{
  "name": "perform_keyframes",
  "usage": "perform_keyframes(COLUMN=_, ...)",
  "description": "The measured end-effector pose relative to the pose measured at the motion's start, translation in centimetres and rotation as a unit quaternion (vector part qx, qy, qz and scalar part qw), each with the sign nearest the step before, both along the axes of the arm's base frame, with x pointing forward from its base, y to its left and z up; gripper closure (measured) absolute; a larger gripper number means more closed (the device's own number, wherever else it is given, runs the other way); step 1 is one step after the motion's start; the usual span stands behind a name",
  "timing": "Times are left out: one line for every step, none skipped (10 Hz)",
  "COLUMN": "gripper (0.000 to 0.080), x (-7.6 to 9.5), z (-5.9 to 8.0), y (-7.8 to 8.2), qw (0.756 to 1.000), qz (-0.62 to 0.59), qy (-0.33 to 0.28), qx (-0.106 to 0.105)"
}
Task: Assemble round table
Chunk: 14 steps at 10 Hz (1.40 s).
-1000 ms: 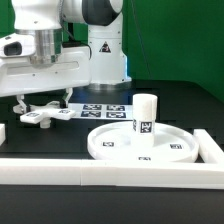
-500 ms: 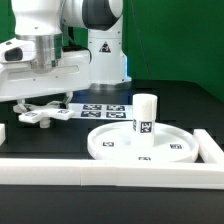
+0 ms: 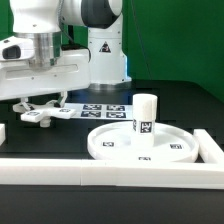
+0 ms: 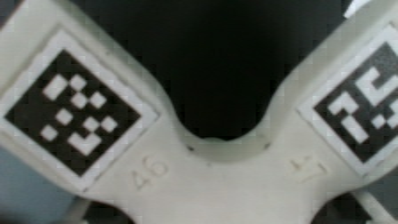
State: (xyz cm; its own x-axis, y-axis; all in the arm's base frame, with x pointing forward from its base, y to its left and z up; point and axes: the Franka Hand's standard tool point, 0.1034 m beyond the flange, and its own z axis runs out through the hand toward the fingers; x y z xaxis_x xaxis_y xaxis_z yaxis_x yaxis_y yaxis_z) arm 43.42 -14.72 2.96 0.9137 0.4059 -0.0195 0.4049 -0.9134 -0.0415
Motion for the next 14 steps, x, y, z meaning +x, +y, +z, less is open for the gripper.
perform_keyframes(gripper=0.0348, x=0.4, z=1.1, y=0.8, qw=1.000, qz=-0.013, qy=-0.005, qx=0.001)
perform_keyframes(gripper=0.0348, x=0.4, z=2.7, y=1.9, qw=1.000, qz=-0.025, qy=-0.013, qx=0.004)
perform_keyframes(gripper=0.0348, x=0.1, z=4.0, y=3.4, qw=0.999, qz=-0.039, qy=-0.013, qx=0.010)
perform_keyframes(gripper=0.0348, x=0.4, z=5.2, y=5.2, qw=0.998, qz=-0.052, qy=-0.010, qx=0.018)
perform_keyframes(gripper=0.0347, x=1.3, z=6.2, y=7.3, qw=0.997, qz=-0.071, qy=-0.015, qx=0.020)
perform_keyframes(gripper=0.0347, x=2.2, z=6.9, y=10.3, qw=0.996, qz=-0.089, qy=-0.014, qx=0.024)
perform_keyframes(gripper=0.0347, x=3.1, z=7.2, y=12.5, qw=0.993, qz=-0.111, qy=-0.016, qx=0.020)
perform_keyframes(gripper=0.0347, x=4.0, z=7.1, y=14.9, qw=0.993, qz=-0.118, qy=-0.021, qx=0.014)
perform_keyframes(gripper=0.0347, x=4.3, z=5.8, y=15.7, qw=0.994, qz=-0.110, qy=-0.024, qx=0.010)
perform_keyframes(gripper=0.0347, x=4.1, z=5.5, y=15.3, qw=0.994, qz=-0.109, qy=-0.018, qx=0.010)
perform_keyframes(gripper=0.0347, x=4.2, z=5.7, y=15.2, qw=0.994, qz=-0.110, qy=-0.020, qx=0.010)
perform_keyframes(gripper=0.0347, x=4.1, z=5.6, y=15.3, qw=0.994, qz=-0.109, qy=-0.019, qx=0.010)
perform_keyframes(gripper=0.0347, x=4.1, z=5.9, y=15.5, qw=0.994, qz=-0.108, qy=-0.014, qx=0.009)
perform_keyframes(gripper=0.0347, x=4.7, z=7.4, y=16.3, qw=0.995, qz=-0.103, qy=-0.009, qx=0.010)
